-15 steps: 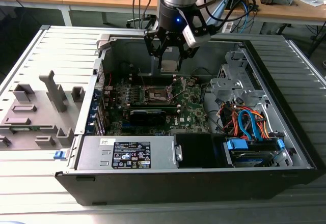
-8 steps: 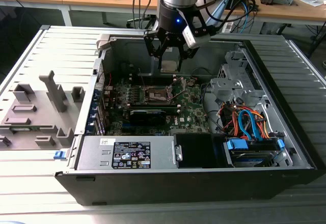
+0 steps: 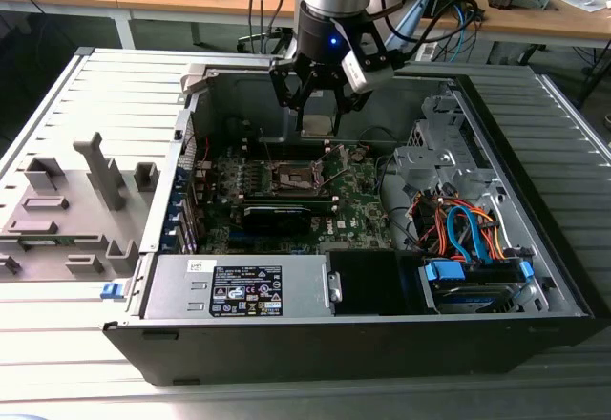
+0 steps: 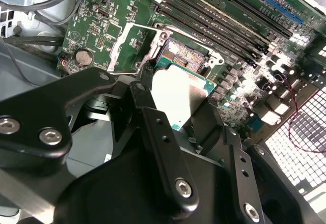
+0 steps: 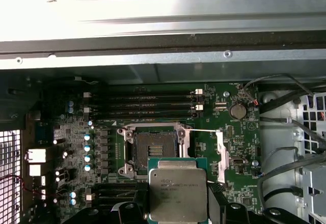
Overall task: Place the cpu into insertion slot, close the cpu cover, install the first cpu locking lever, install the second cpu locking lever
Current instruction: 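Place the cpu into insertion slot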
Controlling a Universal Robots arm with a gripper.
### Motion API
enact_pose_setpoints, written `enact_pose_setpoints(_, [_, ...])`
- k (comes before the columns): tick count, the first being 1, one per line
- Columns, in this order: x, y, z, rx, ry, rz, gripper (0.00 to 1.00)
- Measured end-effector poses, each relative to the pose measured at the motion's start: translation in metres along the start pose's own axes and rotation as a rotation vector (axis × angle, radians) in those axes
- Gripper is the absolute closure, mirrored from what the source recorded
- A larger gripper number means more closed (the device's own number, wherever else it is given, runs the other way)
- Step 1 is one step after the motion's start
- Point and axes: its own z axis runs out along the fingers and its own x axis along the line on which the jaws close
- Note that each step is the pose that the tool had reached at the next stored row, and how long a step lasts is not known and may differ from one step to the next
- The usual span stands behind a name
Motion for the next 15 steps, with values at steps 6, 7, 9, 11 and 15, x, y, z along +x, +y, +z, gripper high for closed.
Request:
enact_pose_setpoints(6, [0.0,0.0,0.0012,0.0005,0.0,0.0,0.45])
enact_pose_setpoints(7, [0.0,0.0,0.0017,0.0006,0.0,0.0,0.45])
enact_pose_setpoints(9, [0.0,0.0,0.0024,0.0008,0.0,0.0,0.45])
enact_pose_setpoints(11, [0.0,0.0,0.0027,0.001,0.0,0.0,0.45])
enact_pose_setpoints(15, [-0.0001,0.0,0.0034,0.0013,0.0,0.0,0.45])
